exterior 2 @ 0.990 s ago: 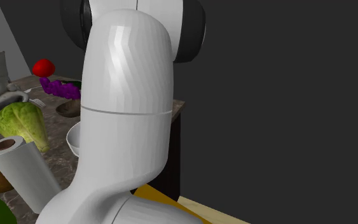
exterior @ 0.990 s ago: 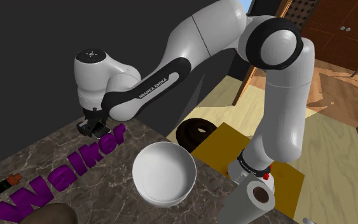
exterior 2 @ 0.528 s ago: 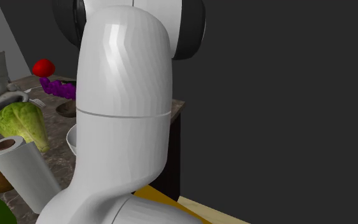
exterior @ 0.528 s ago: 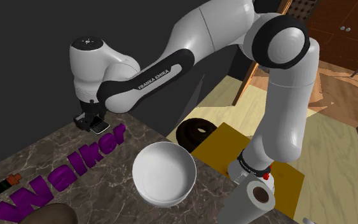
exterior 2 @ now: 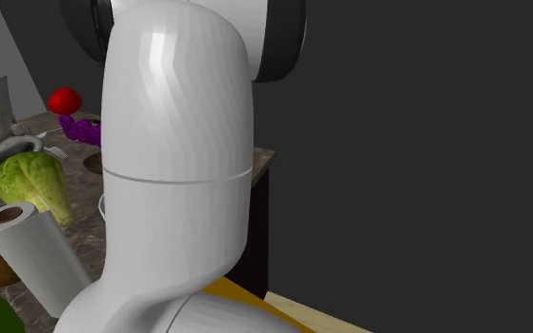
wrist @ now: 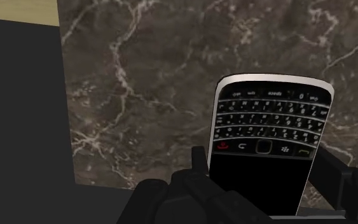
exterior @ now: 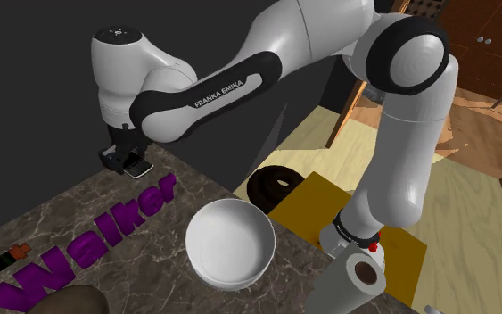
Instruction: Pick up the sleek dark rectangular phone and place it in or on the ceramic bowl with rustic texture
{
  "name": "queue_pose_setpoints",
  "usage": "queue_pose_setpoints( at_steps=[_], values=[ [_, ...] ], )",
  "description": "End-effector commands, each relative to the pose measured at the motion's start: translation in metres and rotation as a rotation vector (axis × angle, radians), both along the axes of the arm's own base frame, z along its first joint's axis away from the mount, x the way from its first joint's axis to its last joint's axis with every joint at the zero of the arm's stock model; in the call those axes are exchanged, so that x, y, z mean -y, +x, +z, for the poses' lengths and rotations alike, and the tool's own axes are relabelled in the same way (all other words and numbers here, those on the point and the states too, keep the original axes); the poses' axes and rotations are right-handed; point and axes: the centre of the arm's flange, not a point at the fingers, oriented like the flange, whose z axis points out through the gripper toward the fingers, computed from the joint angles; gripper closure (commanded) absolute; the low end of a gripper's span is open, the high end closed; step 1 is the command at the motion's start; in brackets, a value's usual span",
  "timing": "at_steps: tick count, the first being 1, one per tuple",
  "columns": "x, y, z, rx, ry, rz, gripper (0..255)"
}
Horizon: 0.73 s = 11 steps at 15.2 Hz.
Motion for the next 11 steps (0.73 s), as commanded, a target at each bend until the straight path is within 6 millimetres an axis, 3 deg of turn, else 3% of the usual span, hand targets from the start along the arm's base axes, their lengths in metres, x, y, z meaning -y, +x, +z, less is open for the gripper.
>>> queue_pose_setpoints(
  at_steps=[1, 9, 11],
  values=[
    [-0.001, 0.0, 0.012, 0.0, 0.0, 0.0, 255],
    [-0.001, 0.0, 0.05, 0.0, 0.0, 0.0, 255],
    [-0.019, -0.019, 0.051, 0.0, 0.0, 0.0, 255]
  ],
)
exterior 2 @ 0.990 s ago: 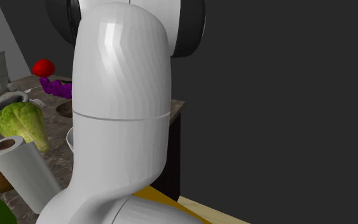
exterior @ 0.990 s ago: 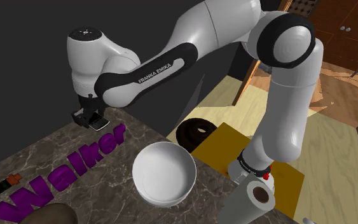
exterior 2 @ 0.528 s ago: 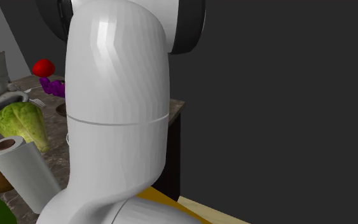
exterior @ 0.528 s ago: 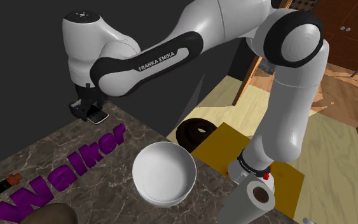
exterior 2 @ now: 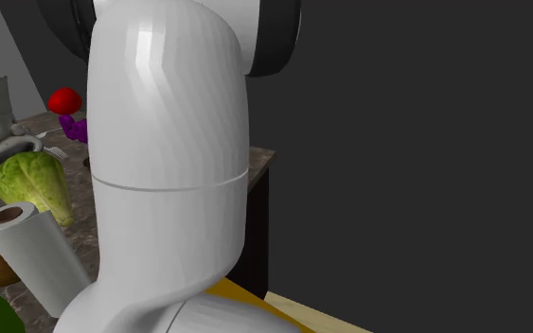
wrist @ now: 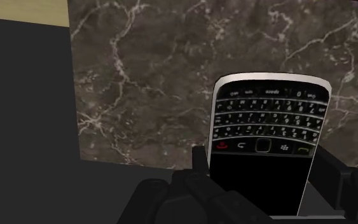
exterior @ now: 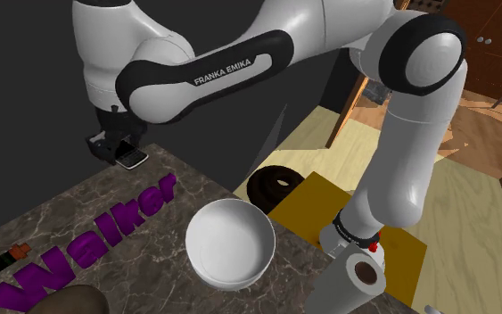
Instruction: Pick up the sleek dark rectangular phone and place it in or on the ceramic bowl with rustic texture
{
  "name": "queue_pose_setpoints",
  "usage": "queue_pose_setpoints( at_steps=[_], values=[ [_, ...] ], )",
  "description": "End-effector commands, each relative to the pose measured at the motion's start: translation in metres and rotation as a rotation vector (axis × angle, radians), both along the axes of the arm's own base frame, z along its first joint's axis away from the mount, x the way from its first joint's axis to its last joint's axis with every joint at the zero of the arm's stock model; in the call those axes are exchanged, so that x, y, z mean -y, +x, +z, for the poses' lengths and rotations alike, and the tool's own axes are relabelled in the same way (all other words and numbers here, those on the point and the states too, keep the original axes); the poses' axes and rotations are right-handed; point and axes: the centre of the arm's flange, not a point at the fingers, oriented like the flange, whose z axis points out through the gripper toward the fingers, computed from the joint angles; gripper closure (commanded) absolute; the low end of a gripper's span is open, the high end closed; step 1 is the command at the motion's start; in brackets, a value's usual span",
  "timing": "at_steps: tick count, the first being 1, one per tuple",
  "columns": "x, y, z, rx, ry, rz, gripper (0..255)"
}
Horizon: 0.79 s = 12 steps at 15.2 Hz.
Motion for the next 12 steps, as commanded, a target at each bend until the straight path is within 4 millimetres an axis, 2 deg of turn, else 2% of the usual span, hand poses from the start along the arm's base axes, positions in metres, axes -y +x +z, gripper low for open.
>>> queue_pose_setpoints(
  at_steps=[1, 12],
  values=[
    [-0.016, -0.018, 0.001, 0.0, 0.0, 0.0, 255],
    [-0.118, -0.121, 0.003, 0.0, 0.0, 0.0, 255]
  ],
)
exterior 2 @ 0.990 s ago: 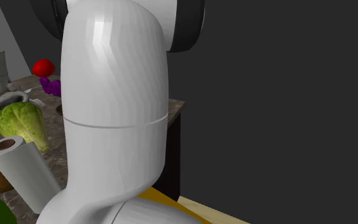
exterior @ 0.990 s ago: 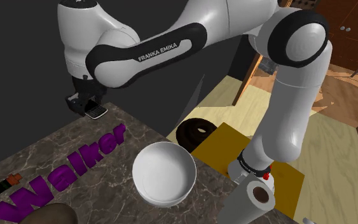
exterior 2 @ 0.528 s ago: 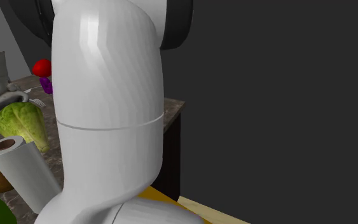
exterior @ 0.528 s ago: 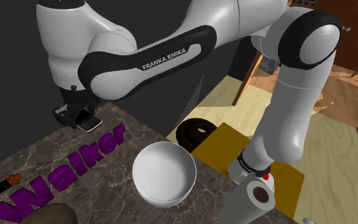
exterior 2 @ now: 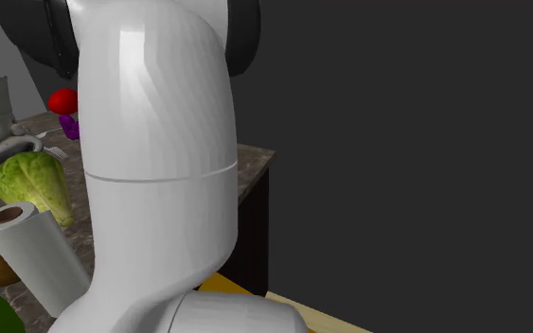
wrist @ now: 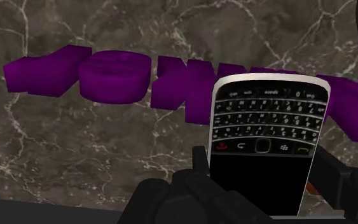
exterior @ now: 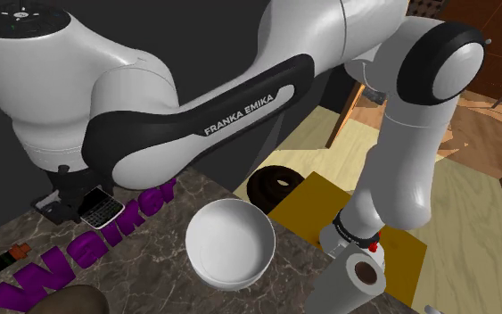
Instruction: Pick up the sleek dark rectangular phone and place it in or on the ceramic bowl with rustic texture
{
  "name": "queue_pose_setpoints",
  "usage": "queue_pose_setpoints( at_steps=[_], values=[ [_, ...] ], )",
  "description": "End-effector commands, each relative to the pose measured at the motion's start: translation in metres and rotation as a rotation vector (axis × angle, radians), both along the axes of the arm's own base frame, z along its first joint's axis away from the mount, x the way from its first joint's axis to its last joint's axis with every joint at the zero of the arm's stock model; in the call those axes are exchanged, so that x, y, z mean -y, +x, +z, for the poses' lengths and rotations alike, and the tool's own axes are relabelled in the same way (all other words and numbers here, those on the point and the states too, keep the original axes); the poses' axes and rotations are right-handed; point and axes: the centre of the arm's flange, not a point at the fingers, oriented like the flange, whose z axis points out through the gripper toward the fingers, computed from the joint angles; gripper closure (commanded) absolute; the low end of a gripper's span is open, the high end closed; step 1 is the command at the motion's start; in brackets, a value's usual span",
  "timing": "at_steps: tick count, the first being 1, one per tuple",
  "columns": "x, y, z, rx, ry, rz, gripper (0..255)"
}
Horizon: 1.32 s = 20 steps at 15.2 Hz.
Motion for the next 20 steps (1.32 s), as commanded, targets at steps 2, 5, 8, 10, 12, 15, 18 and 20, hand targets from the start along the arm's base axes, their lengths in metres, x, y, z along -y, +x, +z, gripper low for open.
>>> queue_pose_setpoints(
  at_steps=[2, 5, 8, 10, 12, 15, 18, 20],
  values=[
    [-0.026, -0.029, -0.001, 0.0, 0.0, -0.002, 255],
    [-0.053, -0.057, 0.0, 0.0, 0.0, -0.002, 255],
    [-0.081, -0.086, 0.001, 0.0, 0.0, -0.002, 255],
    [-0.1, -0.104, 0.001, 0.0, 0.0, -0.002, 255],
    [-0.118, -0.123, 0.001, 0.0, 0.0, -0.002, 255],
    [-0.13, -0.135, -0.009, 0.0, 0.0, -0.002, 255],
    [-0.13, -0.135, -0.025, 0.0, 0.0, -0.002, 255],
    [-0.13, -0.135, -0.035, 0.0, 0.0, -0.002, 255]
  ],
)
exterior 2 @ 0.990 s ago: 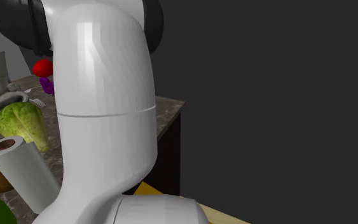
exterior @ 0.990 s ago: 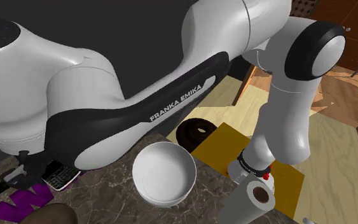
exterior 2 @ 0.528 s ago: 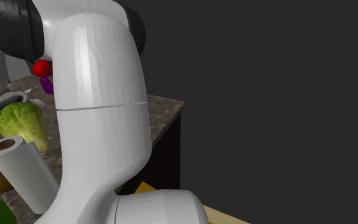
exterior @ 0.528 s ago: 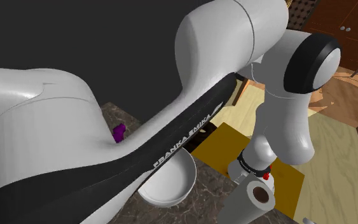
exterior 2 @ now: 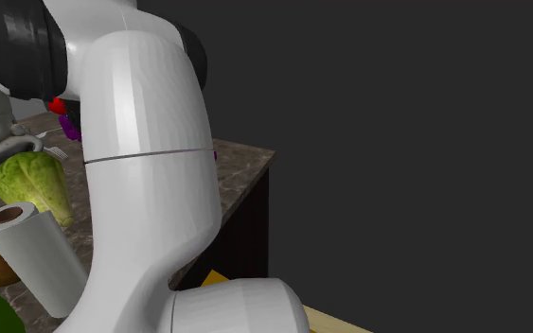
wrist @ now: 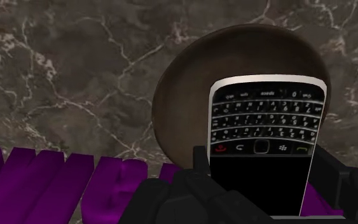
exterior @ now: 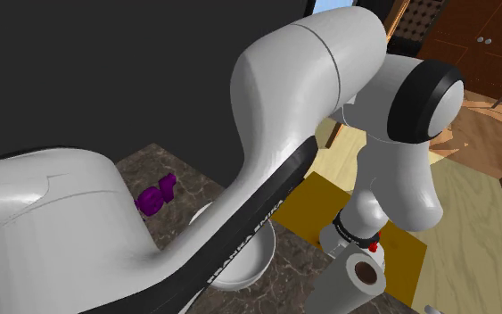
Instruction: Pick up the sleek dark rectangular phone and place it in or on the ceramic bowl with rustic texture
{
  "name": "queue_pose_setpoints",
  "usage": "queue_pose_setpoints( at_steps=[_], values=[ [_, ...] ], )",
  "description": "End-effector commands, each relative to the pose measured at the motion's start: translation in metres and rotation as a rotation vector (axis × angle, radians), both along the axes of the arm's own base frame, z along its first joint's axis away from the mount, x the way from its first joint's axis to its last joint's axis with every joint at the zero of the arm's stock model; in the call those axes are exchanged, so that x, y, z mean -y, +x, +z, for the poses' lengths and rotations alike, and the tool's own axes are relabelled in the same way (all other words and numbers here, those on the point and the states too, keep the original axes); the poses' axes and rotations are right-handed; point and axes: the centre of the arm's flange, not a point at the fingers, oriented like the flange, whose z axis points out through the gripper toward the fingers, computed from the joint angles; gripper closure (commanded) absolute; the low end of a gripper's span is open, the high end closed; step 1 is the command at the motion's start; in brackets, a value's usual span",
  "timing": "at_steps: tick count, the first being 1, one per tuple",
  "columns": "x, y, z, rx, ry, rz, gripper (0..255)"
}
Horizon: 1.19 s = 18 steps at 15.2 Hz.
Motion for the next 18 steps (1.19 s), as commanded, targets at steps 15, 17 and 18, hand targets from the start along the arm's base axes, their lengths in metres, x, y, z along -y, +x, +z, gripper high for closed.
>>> queue_pose_setpoints(
  at_steps=[15, 17, 18],
  values=[
    [0.0, 0.0, -0.044, 0.0, 0.001, 0.0, 255],
    [0.0, 0.0, -0.044, 0.0, 0.001, 0.0, 0],
    [0.0, 0.0, -0.044, 0.0, 0.001, 0.0, 0]
  ],
)
